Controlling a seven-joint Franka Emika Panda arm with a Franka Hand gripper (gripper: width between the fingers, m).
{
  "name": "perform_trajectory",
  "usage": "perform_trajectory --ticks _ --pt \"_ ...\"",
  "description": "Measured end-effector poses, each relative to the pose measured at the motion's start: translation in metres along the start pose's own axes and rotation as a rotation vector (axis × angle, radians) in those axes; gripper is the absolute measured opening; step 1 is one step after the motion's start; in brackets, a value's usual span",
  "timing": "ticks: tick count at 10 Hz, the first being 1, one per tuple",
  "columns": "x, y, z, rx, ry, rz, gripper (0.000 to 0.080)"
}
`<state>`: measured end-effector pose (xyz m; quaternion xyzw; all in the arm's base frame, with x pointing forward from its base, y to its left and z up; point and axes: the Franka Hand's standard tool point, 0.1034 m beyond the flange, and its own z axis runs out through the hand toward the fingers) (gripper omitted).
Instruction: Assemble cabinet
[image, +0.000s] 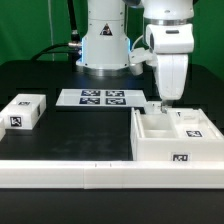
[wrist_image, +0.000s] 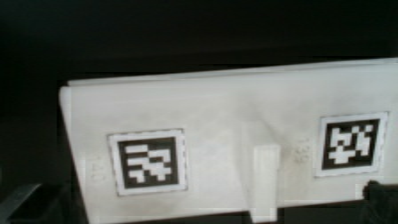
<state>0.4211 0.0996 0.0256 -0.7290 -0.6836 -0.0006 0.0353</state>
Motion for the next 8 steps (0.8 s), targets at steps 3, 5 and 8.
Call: perform_trajectory --ticks 3,5,8 --pt "-0.0006 -0.0032 0.0063 0.01 0.003 0.003 0.0797" --pt "-0.0014 -0.0031 0.008 0.009 0.006 0.006 0.0797" --pt "-0.002 -0.0037 0.0092 0.012 0.007 0.008 0.0339"
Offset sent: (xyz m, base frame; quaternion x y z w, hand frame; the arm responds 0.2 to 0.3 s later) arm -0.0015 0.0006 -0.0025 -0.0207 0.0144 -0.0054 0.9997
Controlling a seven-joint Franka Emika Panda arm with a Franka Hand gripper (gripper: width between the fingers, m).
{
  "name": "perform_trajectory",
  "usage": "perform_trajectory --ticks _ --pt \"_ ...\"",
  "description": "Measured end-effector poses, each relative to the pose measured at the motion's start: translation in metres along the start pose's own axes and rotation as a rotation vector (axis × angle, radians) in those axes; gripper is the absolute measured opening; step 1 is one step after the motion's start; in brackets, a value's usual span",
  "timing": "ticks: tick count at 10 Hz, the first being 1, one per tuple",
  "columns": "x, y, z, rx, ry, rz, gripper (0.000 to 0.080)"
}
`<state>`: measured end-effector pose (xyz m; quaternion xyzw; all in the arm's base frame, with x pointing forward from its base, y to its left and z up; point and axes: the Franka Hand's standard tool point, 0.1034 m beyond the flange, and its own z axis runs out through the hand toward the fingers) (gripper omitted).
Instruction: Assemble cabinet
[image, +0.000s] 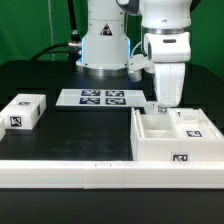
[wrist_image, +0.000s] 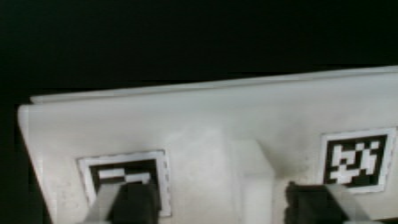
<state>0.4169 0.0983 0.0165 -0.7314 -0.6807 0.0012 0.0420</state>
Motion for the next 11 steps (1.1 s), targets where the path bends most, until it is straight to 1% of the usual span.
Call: perform_trajectory --ticks 1,2,7,8,9,10,11 --pt "0.0 0.0 0.0 0.0 0.0 0.0 0.0198" --pt "0.0 0.0 0.0 -0.001 0.0 0.0 0.0075" --pt "0.0 0.0 -0.001 0.0 -0.002 0.002 0.0067" --pt "-0.001 0.0 -0.011 0.008 -0.019 0.01 0.0067" --pt "-0.001 0.002 -0.018 0.004 -0.027 0.007 0.0068" --pt "-0.002 0.001 -0.023 0.013 -0.04 0.005 0.0068" --pt "-0.004 0.002 -0.037 0.014 -0.059 0.002 0.0068"
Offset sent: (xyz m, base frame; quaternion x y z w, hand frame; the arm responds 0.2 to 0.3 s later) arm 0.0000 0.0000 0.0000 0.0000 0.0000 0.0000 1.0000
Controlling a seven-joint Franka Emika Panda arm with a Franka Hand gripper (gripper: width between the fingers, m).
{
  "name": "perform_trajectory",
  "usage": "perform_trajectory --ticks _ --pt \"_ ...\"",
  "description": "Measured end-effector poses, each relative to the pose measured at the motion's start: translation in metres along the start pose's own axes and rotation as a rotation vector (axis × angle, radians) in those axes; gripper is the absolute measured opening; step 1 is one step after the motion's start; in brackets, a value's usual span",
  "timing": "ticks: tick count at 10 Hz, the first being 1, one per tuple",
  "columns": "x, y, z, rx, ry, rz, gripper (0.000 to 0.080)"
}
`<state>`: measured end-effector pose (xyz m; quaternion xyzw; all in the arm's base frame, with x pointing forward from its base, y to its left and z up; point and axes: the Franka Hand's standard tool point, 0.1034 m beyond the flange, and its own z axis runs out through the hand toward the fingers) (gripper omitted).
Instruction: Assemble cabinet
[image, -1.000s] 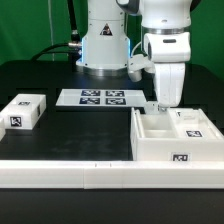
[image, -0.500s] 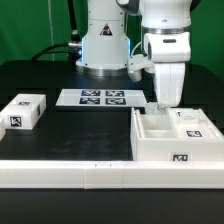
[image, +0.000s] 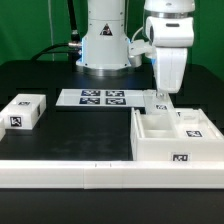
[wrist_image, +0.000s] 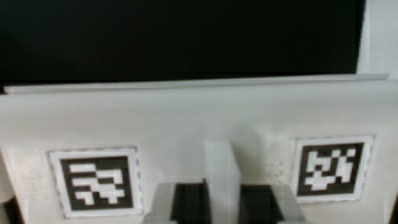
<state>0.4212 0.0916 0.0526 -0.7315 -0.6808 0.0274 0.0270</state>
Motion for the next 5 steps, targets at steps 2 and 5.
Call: perform_trajectory --ticks 2,5 --pt "-0.014 0.002 -0.019 0.011 -0.032 -0.002 0.0068" --pt "-0.023 0.004 -0.02 0.017 -0.035 0.006 0.0068"
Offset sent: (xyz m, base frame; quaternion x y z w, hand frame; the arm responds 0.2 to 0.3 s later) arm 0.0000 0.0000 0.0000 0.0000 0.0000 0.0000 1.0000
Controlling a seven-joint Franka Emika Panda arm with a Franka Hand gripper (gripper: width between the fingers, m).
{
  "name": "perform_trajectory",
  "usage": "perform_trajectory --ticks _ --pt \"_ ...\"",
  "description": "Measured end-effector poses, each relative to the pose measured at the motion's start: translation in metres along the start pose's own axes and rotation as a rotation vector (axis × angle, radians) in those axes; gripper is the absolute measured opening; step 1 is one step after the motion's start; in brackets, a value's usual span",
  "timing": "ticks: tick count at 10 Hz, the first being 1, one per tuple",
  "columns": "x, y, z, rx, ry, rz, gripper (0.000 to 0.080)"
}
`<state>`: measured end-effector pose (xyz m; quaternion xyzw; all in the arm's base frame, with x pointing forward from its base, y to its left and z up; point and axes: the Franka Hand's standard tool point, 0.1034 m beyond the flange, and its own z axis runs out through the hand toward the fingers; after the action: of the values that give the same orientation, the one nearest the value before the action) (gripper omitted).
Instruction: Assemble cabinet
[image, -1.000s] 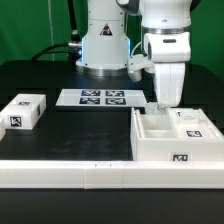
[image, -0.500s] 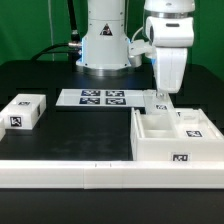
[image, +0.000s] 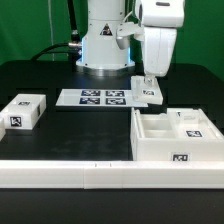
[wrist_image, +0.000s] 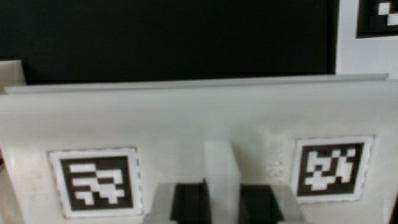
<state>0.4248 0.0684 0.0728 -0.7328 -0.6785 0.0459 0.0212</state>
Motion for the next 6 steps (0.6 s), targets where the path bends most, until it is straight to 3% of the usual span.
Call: perform_trajectory --ticks 2,6 --pt "-0.001 0.0 0.001 0.002 0.0 0.002 0.0068" --pt "0.002 0.025 -0.002 0.001 0.009 0.013 0.0068"
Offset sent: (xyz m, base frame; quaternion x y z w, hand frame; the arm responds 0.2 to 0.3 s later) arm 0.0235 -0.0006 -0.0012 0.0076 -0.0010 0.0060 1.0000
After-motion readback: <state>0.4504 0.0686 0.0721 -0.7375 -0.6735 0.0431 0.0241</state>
